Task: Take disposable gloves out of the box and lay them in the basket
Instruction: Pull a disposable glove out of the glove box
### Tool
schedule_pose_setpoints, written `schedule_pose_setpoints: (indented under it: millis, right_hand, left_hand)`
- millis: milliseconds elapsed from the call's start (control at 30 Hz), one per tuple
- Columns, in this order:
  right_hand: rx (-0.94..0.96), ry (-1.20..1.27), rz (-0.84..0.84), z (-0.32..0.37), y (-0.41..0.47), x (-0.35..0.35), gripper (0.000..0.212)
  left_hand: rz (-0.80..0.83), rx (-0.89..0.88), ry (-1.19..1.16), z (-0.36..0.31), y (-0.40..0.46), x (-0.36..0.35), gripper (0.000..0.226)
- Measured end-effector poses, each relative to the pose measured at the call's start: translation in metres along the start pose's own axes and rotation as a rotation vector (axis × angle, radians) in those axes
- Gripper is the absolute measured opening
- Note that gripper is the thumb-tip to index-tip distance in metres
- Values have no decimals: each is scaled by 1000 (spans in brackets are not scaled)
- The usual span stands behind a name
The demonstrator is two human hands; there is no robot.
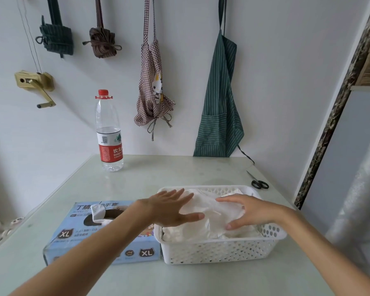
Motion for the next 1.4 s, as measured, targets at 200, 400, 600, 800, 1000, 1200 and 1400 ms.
schedule_pose_setpoints:
  millis: [200, 400, 600, 800, 1000, 1200, 1400]
  right_hand:
    - [7, -86, -85, 3, 4, -6, 88]
    - [7, 145, -174, -15, -8, 15, 74]
    - [-22, 126, -180, -24, -8, 12, 42]
    - [-24, -21, -385, -17, -9, 20, 33]
    - [-37, -95, -479, 3, -25, 25, 26]
    - [188, 114, -579, 84, -49, 16, 20]
    - [285, 42, -536, 182, -29, -39, 18]
  left_hand:
    - [85, 55, 21, -5, 14, -12, 104]
    - [143, 68, 126, 7, 9, -26, 94]
    - [100, 56, 5, 7, 4, -15, 98]
    - [100, 73, 134, 23, -11, -12, 57]
    - [-80, 36, 136, 18, -20, -4, 56]
    - [-544, 162, -170, 76, -92, 21, 44]
    - [-437, 411, -346, 153, -172, -19, 40]
Point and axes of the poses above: each hand's wrist, its own y-axis towards the middle knuckle, its own x-axis out of the back of the hand, z = x × y, the point moved 9 cm from there along y, towards the middle knuckle, and after that the axes turned 15 degrees about -x, right-handed, at the moved point
